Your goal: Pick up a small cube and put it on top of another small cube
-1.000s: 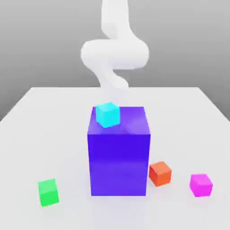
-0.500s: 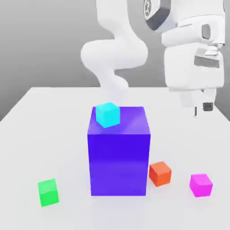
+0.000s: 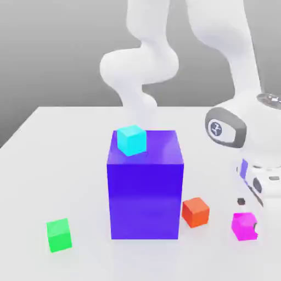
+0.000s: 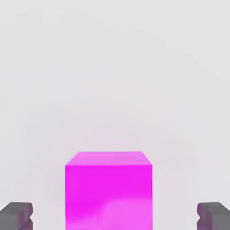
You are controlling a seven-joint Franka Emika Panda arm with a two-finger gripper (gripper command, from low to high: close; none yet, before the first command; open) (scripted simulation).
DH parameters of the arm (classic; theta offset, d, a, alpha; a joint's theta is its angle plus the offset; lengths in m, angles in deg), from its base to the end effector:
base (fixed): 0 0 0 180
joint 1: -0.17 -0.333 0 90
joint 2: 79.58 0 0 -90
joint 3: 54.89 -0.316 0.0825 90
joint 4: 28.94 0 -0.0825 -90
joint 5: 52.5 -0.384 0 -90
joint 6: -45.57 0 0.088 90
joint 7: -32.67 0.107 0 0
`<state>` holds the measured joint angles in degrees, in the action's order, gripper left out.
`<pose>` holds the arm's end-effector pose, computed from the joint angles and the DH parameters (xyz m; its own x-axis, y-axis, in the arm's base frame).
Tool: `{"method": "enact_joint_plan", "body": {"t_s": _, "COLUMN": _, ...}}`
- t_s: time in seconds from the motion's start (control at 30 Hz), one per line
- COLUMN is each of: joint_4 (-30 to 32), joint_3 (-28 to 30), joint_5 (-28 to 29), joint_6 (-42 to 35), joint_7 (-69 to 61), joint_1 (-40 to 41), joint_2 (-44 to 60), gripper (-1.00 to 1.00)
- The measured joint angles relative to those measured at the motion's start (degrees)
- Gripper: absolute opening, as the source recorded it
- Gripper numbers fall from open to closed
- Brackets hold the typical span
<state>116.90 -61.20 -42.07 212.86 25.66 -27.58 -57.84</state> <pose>0.3587 0.2618 0.1326 0.6320 0.7750 0.0008 0.7750 -0.6320 -0.0007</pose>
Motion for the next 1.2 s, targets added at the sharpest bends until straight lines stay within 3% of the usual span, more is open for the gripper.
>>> {"method": "enact_joint_plan", "body": {"t_s": 0.23, "joint_4": -0.05, "joint_3": 0.08, "joint_5": 0.19, "joint_6": 0.11, "joint_7": 0.13, "joint_1": -0.06, "joint_2": 0.29, "gripper": -1.00}}
{"method": "enact_joint_plan", "body": {"t_s": 0.4, "joint_4": 1.85, "joint_3": -2.89, "joint_5": -4.20, "joint_6": -6.90, "joint_7": -3.19, "joint_1": 1.95, "joint_2": -8.71, "gripper": -1.00}}
{"method": "enact_joint_plan", "body": {"t_s": 0.47, "joint_4": -0.14, "joint_3": -2.64, "joint_5": -5.33, "joint_6": -10.23, "joint_7": -3.34, "joint_1": 2.76, "joint_2": -9.14, "gripper": -1.00}}
{"method": "enact_joint_plan", "body": {"t_s": 0.77, "joint_4": -6.88, "joint_3": 6.23, "joint_5": -5.98, "joint_6": -18.32, "joint_7": 1.34, "joint_1": 9.39, "joint_2": -7.94, "gripper": -1.00}}
{"method": "enact_joint_plan", "body": {"t_s": 1.2, "joint_4": -7.65, "joint_3": 20.42, "joint_5": -7.40, "joint_6": -22.83, "joint_7": 7.42, "joint_1": 21.57, "joint_2": -12.66, "gripper": -1.00}}
